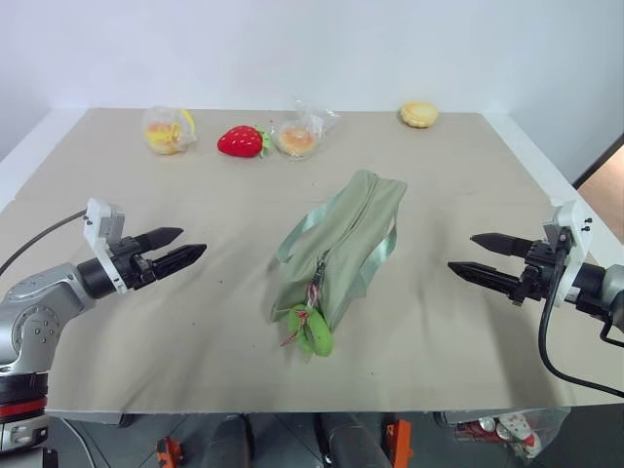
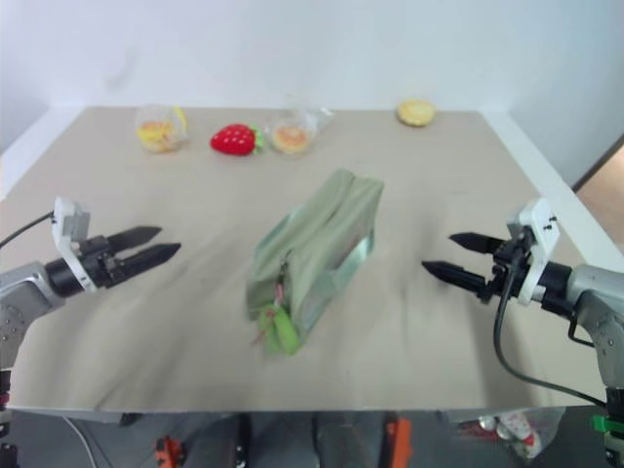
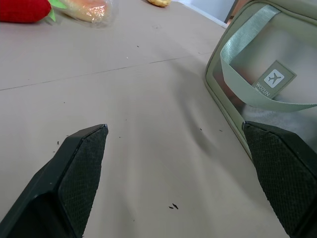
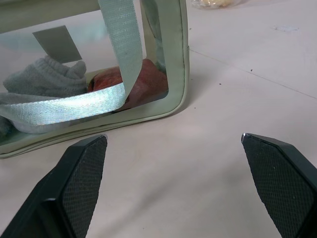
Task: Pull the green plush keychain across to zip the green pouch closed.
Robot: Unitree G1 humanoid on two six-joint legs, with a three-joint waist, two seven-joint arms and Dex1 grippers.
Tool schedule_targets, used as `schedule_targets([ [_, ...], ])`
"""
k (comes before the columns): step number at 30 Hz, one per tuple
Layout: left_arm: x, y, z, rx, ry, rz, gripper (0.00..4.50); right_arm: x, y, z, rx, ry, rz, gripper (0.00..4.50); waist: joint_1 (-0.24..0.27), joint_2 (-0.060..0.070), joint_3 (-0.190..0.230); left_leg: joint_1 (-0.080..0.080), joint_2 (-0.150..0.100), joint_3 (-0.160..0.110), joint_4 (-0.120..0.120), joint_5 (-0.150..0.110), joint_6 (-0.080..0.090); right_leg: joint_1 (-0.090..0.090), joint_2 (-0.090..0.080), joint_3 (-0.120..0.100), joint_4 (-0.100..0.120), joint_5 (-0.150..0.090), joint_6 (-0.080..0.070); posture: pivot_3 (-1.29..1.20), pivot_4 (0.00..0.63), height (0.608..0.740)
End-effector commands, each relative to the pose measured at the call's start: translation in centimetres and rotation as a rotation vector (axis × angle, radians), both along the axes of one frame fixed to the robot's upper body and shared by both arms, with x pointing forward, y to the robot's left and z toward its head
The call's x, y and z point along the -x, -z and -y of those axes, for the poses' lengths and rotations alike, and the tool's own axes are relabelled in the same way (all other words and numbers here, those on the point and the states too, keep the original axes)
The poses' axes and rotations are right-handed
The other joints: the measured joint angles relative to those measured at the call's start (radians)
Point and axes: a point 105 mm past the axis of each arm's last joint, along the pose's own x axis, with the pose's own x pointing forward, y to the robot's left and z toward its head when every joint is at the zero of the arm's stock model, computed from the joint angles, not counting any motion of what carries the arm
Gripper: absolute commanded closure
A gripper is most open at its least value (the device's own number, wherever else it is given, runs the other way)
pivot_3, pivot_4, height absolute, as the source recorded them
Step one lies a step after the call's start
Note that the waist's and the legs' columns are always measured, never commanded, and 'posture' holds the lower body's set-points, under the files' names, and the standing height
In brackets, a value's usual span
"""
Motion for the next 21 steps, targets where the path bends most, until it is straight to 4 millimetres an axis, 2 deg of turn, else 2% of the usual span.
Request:
schedule_targets([
  [1,0.3,-1.8,0.1,-0.008,0.021,0.053,0.02,-0.2,-1.5,-0.5,0.026,-0.023,0.060,0.00,0.000,0.000,0.000,0.000,0.000,0.000,0.000,0.000,0.000,0.000,0.000,0.000,0.000,0.000,0.000,0.00,0.150,0.740],
  [7,1.0,-5.0,2.3,0.074,0.164,0.109,0.02,-0.6,-4.7,-1.8,0.139,-0.126,0.139,0.00,-0.001,0.000,0.000,0.000,0.000,0.000,0.001,0.000,0.000,0.000,0.000,0.000,0.000,0.001,0.001,0.00,0.150,0.740],
  [14,2.5,-9.0,5.7,0.036,0.370,0.215,0.02,0.3,-10.1,-4.6,0.361,-0.376,0.272,0.00,0.000,0.001,0.001,-0.001,0.000,0.000,0.001,0.000,0.000,-0.001,0.000,0.000,0.000,0.001,0.000,0.00,0.150,0.740],
  [16,3.3,-10.8,6.8,0.036,0.451,0.266,0.02,0.9,-10.5,-6.3,0.461,-0.522,0.286,0.00,-0.002,0.003,0.002,-0.003,0.000,0.001,0.001,0.000,0.000,-0.003,0.000,0.000,0.000,0.001,0.000,0.00,0.150,0.740],
  [21,4.1,-13.3,8.7,0.052,0.557,0.342,0.02,1.3,-10.3,-8.7,0.638,-0.769,0.282,0.00,-0.003,0.003,0.002,-0.002,0.000,0.000,-0.001,0.000,0.000,-0.002,0.000,-0.002,0.000,-0.001,-0.001,0.00,0.150,0.740],
])
